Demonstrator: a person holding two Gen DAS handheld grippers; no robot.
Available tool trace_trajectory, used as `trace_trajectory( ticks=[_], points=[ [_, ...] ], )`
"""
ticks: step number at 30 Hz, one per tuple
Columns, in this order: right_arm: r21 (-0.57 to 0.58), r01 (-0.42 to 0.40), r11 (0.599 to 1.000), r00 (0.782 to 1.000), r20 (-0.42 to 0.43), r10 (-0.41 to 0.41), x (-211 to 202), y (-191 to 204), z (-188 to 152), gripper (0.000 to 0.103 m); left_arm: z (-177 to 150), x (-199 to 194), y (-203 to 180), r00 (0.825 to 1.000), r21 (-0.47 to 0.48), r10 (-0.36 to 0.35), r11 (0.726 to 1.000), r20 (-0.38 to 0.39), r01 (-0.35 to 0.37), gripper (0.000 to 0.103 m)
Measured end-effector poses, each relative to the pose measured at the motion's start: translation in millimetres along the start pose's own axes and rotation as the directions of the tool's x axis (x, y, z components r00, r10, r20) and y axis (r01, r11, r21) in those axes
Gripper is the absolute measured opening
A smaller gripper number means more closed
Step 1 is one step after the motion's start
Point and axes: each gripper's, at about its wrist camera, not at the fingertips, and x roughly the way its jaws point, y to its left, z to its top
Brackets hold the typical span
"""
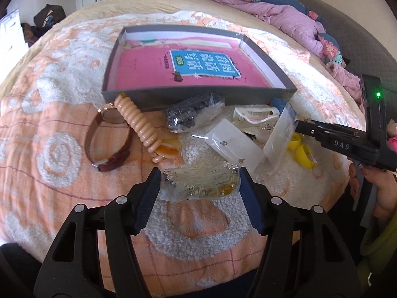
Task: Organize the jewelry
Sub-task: 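Carry the jewelry bag with the left gripper while the right carries earrings into the box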
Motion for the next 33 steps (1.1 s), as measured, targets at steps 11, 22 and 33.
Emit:
trace_trajectory(
  ticks=[11, 22, 33],
  points=[
    [0.008, -0.015, 1.000, 0.992, 0.122, 0.014, -33, -6, 8, 0.035, 20, -24, 10, 0.998, -0.034, -0.002, 0.999, 0.059, 0.004, 0.055],
    [-0.010, -0.041, 0.999, 0.981, 0.189, 0.042, -43, -4, 44, 0.034, 66, -31, 38, 0.987, -0.090, 0.059, 0.995, 0.148, -0.046, 0.055],
    [-0.047, -0.047, 0.998, 0.975, 0.213, 0.056, -29, 8, 82, 0.034, 107, -7, 62, 0.983, -0.110, 0.087, 0.991, 0.160, -0.070, 0.055]
  ],
)
